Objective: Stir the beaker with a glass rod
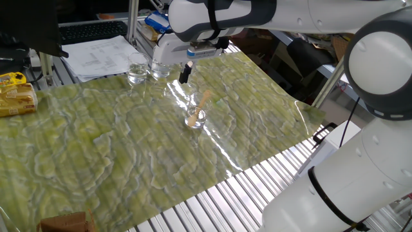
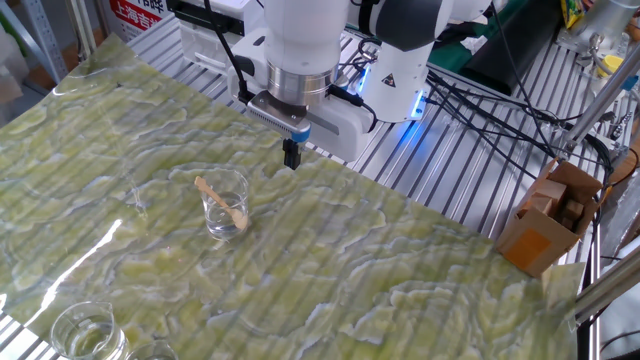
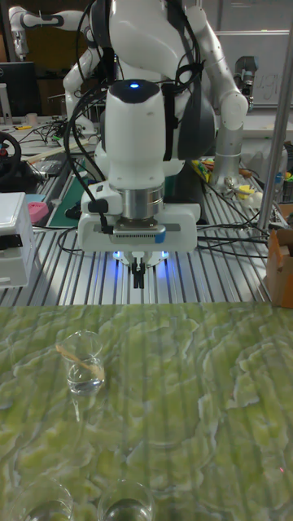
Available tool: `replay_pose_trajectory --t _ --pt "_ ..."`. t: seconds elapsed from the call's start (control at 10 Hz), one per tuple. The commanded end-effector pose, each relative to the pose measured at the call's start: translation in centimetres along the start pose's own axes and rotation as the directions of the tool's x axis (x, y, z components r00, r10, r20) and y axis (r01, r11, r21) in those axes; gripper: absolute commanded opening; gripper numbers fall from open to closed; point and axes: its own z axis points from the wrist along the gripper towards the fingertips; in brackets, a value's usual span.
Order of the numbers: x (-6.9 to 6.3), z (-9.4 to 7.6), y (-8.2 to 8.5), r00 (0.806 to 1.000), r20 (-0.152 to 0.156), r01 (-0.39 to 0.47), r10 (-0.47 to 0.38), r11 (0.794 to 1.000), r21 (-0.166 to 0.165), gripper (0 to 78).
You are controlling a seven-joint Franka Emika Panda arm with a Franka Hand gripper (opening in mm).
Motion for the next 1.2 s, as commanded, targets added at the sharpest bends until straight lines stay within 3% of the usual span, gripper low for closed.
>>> replay_pose_trajectory --t 0.1,0.2,0.3,0.8,1.2 --pt "0.0 0.0 0.0 1.0 0.0 -0.001 0.001 1.0 -0.001 0.0" --pt "0.0 0.0 0.0 0.974 -0.149 -0.174 0.168 0.984 -0.027 0.0" --pt "0.0 0.0 0.0 0.977 -0.14 -0.161 0.163 0.987 0.028 0.0" --pt "-0.3 -0.1 -0.1 0.977 -0.139 -0.164 0.164 0.986 0.009 0.0" --pt "-2.2 -0.3 -1.6 0.978 -0.138 -0.16 0.156 0.987 -0.02 0.0"
